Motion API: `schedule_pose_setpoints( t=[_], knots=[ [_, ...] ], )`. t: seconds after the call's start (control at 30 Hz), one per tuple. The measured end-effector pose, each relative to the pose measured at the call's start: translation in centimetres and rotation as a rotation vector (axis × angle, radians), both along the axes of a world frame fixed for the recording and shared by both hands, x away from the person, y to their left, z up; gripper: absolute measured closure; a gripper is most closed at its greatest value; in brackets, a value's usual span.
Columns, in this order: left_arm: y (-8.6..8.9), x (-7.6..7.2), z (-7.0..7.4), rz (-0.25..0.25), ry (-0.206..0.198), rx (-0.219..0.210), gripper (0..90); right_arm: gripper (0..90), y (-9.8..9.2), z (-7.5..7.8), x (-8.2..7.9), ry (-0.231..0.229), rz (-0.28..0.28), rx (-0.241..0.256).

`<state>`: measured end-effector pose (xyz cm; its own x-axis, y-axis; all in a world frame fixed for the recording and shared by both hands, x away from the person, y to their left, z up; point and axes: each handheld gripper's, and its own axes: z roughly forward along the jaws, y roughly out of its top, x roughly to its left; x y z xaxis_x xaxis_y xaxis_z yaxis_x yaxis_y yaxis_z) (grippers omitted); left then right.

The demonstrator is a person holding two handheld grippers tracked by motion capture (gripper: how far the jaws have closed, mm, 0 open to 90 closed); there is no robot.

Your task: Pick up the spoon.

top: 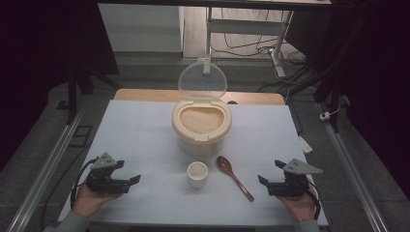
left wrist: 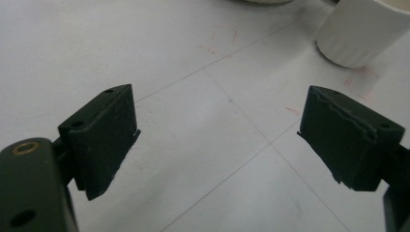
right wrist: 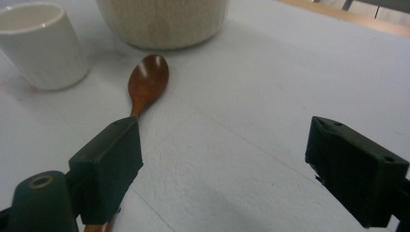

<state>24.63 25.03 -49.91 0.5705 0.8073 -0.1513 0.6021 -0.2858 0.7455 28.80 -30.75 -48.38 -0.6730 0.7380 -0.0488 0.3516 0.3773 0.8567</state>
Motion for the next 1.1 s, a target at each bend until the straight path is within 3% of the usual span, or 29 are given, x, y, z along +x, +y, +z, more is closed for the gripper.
schedule_pose_setpoints(
  t=[0.17, 0.4, 0.5, 0.73, 0.97, 1.1],
  knots=[
    [0.0, 0.0, 0.1, -0.010, 0.000, -0.023, 13.8, 13.8, 0.3, 0.4, -0.3, -0.013, 0.011, -0.015],
    [0.0, 0.1, 0.2, -0.014, -0.011, -0.008, 14.2, 16.2, 0.4, 0.3, -0.2, 0.034, 0.018, -0.030],
    [-0.1, 0.2, 0.1, -0.014, -0.016, 0.011, 14.5, 16.1, 0.6, 0.2, -0.2, 0.039, 0.017, -0.039],
    [-0.2, 0.0, 0.2, -0.026, -0.019, 0.013, 14.8, 16.4, 0.9, 0.4, -0.1, 0.038, 0.021, -0.044],
    [-0.4, 0.0, 0.3, -0.027, -0.010, 0.014, 14.8, 21.1, 1.6, 2.3, -0.3, 0.058, 0.037, -0.044],
    [-0.5, 0.1, 0.3, -0.028, -0.007, 0.016, 14.7, 22.4, 2.6, 3.3, -0.4, 0.081, 0.057, -0.082]
  ],
)
